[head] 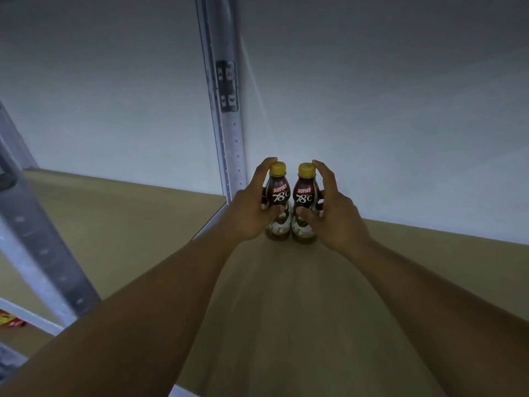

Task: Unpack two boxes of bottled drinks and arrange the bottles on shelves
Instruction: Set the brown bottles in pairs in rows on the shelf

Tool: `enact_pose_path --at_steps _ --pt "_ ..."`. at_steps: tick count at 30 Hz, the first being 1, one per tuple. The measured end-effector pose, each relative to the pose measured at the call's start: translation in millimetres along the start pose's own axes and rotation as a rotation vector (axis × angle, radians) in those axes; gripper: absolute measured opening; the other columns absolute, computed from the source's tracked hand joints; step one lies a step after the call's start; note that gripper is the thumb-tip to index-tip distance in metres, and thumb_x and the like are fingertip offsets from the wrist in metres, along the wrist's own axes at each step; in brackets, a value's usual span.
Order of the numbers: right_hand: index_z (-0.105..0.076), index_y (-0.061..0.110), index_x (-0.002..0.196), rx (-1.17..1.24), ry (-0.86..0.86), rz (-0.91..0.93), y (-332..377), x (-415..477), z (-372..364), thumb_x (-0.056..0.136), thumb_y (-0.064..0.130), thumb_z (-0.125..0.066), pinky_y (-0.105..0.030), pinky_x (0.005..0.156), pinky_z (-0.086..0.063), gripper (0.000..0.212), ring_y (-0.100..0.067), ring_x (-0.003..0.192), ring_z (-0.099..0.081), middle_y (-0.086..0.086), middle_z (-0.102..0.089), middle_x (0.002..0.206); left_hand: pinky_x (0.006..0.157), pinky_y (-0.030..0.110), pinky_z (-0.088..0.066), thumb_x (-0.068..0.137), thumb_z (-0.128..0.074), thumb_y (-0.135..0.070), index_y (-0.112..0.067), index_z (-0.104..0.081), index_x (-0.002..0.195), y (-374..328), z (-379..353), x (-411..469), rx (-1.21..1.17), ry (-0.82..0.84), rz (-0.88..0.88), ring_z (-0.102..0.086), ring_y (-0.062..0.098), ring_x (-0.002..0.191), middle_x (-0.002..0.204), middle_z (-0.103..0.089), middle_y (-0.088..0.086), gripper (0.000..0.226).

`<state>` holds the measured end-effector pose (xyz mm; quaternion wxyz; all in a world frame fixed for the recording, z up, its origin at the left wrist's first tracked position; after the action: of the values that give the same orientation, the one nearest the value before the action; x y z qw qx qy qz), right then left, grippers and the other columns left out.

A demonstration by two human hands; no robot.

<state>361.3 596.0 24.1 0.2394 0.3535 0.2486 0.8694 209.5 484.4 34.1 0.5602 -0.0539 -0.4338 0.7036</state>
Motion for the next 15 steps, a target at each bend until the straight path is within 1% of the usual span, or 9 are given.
enact_pose_path --at_steps 2,4,6,9,12,15 --pt "-0.005 0.049 0.155 0.006 0.004 0.001 -2 12 -6 0.093 0.031 -0.074 -0.045 0.093 -0.054 0.095 -0.024 0.107 -0.067 -0.002 -0.067 0.128 0.09 0.03 -0.058 0.095 -0.071 -0.012 -0.048 -0.011 0.157 9 2 11 -0.004 0.003 -0.01 -0.068 0.011 0.101 0.116 -0.065 -0.004 0.093" --pt "-0.005 0.05 0.155 0.018 0.001 -0.002 -5 22 -11 0.092 0.03 -0.074 -0.048 0.095 -0.054 0.095 -0.024 0.109 -0.067 -0.001 -0.067 0.129 0.085 0.019 -0.055 0.096 -0.071 -0.012 -0.045 -0.01 0.158 17 3 21 0.005 0.0 -0.025 -0.067 0.007 0.099 0.12 -0.063 -0.005 0.093" --pt "-0.005 0.05 0.155 0.023 -0.005 -0.003 -8 31 -16 0.092 0.03 -0.074 -0.049 0.095 -0.053 0.095 -0.024 0.108 -0.067 -0.001 -0.067 0.128 0.082 0.012 -0.052 0.096 -0.07 -0.011 -0.042 -0.01 0.16 23 3 30 0.01 -0.005 -0.047 -0.066 0.008 0.101 0.125 -0.063 -0.004 0.093" --pt "-0.005 0.048 0.157 0.023 -0.005 0.008 -11 41 -21 0.093 0.03 -0.073 -0.045 0.095 -0.053 0.095 -0.023 0.108 -0.067 -0.001 -0.067 0.131 0.077 0.007 -0.051 0.096 -0.07 -0.011 -0.039 -0.009 0.16 30 5 40 0.021 -0.009 -0.057 -0.066 0.01 0.102 0.123 -0.061 -0.005 0.093" --pt "-0.006 0.045 0.159 0.012 -0.011 0.022 -12 48 -25 0.093 0.029 -0.074 -0.039 0.093 -0.052 0.095 -0.022 0.106 -0.067 -0.002 -0.066 0.13 0.077 0.006 -0.052 0.096 -0.07 -0.012 -0.04 -0.008 0.16 35 7 49 0.021 -0.004 -0.057 -0.068 0.008 0.099 0.123 -0.06 -0.007 0.093" --pt "-0.007 0.044 0.159 0.019 -0.009 0.035 -13 54 -27 0.093 0.027 -0.074 -0.043 0.095 -0.054 0.096 -0.022 0.107 -0.067 -0.002 -0.065 0.132 0.076 0.004 -0.051 0.096 -0.069 -0.011 -0.039 -0.007 0.16 39 7 54 0.029 -0.006 -0.061 -0.067 0.002 0.094 0.123 -0.06 -0.006 0.093"
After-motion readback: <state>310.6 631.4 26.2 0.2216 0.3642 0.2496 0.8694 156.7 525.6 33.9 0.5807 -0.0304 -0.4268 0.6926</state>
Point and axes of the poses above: each hand's wrist, its own x-axis towards the middle knuckle, its own z-axis out of the back of the hand, y = z × x, the point moved 4 cm from there along x, towards the middle knuckle
